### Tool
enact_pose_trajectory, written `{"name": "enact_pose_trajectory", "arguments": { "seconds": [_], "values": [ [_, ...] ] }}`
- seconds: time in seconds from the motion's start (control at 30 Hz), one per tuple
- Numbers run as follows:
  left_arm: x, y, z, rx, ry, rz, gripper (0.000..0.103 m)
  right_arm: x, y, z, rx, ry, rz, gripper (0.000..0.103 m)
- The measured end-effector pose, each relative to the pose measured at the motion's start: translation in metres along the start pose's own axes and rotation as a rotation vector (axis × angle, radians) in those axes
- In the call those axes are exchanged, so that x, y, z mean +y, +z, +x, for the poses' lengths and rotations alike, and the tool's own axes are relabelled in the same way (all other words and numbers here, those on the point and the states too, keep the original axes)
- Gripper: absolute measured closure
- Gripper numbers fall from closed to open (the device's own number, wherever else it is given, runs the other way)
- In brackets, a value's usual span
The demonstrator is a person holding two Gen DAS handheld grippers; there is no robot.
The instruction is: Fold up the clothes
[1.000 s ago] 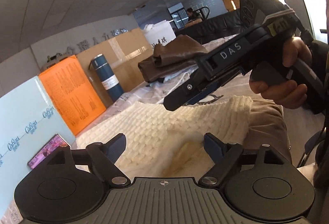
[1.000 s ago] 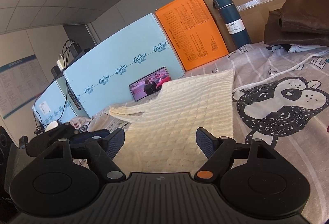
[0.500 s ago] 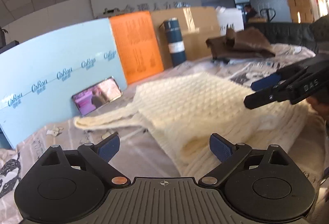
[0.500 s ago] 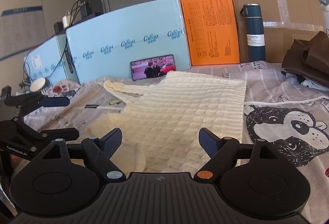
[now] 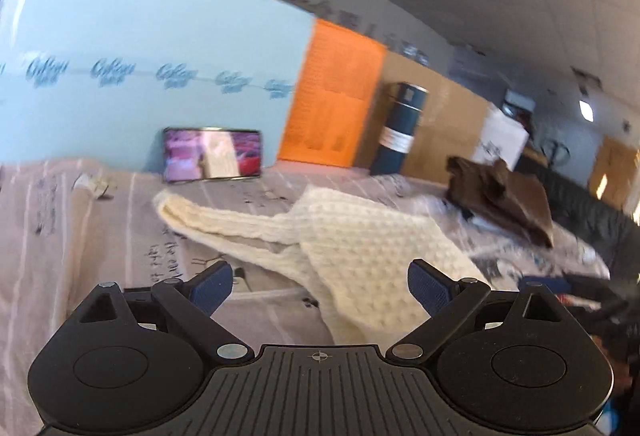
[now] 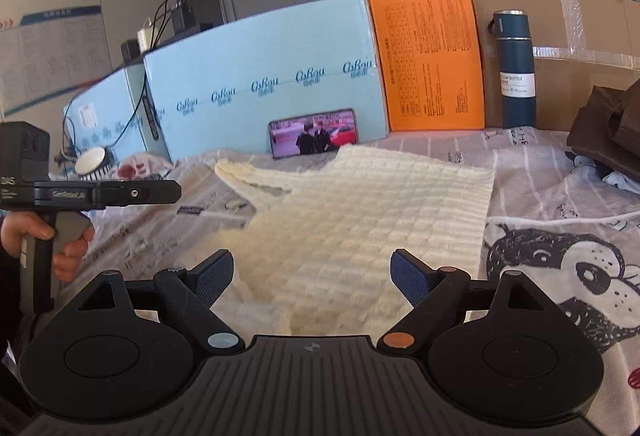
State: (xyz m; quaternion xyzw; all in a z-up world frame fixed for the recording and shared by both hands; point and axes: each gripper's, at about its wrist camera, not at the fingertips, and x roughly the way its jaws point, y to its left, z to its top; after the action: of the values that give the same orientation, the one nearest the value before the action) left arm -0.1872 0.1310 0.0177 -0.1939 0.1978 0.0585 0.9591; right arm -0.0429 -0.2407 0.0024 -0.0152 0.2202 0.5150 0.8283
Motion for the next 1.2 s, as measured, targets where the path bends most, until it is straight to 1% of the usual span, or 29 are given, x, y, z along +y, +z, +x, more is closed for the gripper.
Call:
{"name": "enact_pose_trajectory", "arguments": {
  "seconds": [0.1,0.17,0.23,0.3,0.4,0.5,0.53,0.6,0.63,0.67,0.73,0.8,0.83,0.87,0.93,0.97,1.03,1.1,1.13,1.17,1.2],
  "values": [
    [0.026,0.012,0.026,0.041,0.051,-0.170,0.007,-0.006,0.016,0.007,-0.051,-0.009,0.014,0.018],
    [0.042,0.018,0.043,0.083,0.101,-0.289,0.007,-0.012,0.027,0.015,-0.065,-0.010,0.057,0.018],
    [0.053,0.020,0.058,0.103,0.112,-0.368,0.007,-0.019,0.041,0.023,-0.066,-0.007,0.112,0.018],
    [0.061,0.022,0.074,0.108,0.119,-0.404,0.007,-0.031,0.056,0.029,-0.067,0.007,0.151,0.018],
    [0.064,0.027,0.093,0.079,0.155,-0.411,0.007,-0.036,0.077,0.047,-0.074,-0.015,0.169,0.017],
    [0.062,0.028,0.110,0.045,0.147,-0.416,0.008,-0.042,0.093,0.071,-0.069,-0.040,0.172,0.017],
    [0.060,0.028,0.114,0.027,0.162,-0.401,0.009,-0.045,0.096,0.080,-0.066,-0.043,0.182,0.017],
    [0.056,0.027,0.121,-0.006,0.203,-0.354,0.028,-0.053,0.095,0.097,-0.063,-0.049,0.222,0.017],
    [0.056,0.027,0.124,-0.010,0.215,-0.330,0.051,-0.058,0.090,0.104,-0.062,-0.043,0.254,0.017],
    [0.056,0.027,0.126,-0.015,0.226,-0.311,0.068,-0.064,0.084,0.108,-0.054,-0.031,0.283,0.017],
    [0.059,0.028,0.123,-0.035,0.209,-0.308,0.081,-0.077,0.072,0.118,-0.010,0.001,0.337,0.017],
    [0.059,0.029,0.117,-0.069,0.165,-0.313,0.082,-0.085,0.067,0.123,0.017,-0.002,0.373,0.017],
    [0.056,0.030,0.113,-0.103,0.124,-0.302,0.082,-0.088,0.064,0.125,0.029,-0.004,0.389,0.017],
    [0.048,0.032,0.109,-0.130,0.087,-0.271,0.082,-0.089,0.063,0.127,0.032,-0.010,0.393,0.017],
    [0.025,0.035,0.106,-0.156,0.029,-0.170,0.082,-0.091,0.062,0.128,0.032,-0.018,0.403,0.017],
    [0.012,0.035,0.106,-0.156,0.002,-0.112,0.082,-0.092,0.062,0.127,0.027,-0.018,0.408,0.017],
    [-0.012,0.035,0.110,-0.131,-0.048,-0.001,0.081,-0.094,0.062,0.124,0.002,-0.023,0.420,0.017],
    [-0.039,0.031,0.118,-0.070,-0.102,0.138,0.075,-0.095,0.062,0.120,-0.025,-0.033,0.429,0.017],
    [-0.050,0.028,0.123,-0.029,-0.124,0.209,0.066,-0.097,0.062,0.119,-0.036,-0.040,0.436,0.017],
    [-0.060,0.024,0.126,0.003,-0.132,0.270,0.052,-0.099,0.063,0.118,-0.044,-0.047,0.443,0.017],
    [-0.068,0.019,0.128,0.029,-0.129,0.321,0.042,-0.100,0.063,0.118,-0.046,-0.053,0.444,0.017]
  ]
}}
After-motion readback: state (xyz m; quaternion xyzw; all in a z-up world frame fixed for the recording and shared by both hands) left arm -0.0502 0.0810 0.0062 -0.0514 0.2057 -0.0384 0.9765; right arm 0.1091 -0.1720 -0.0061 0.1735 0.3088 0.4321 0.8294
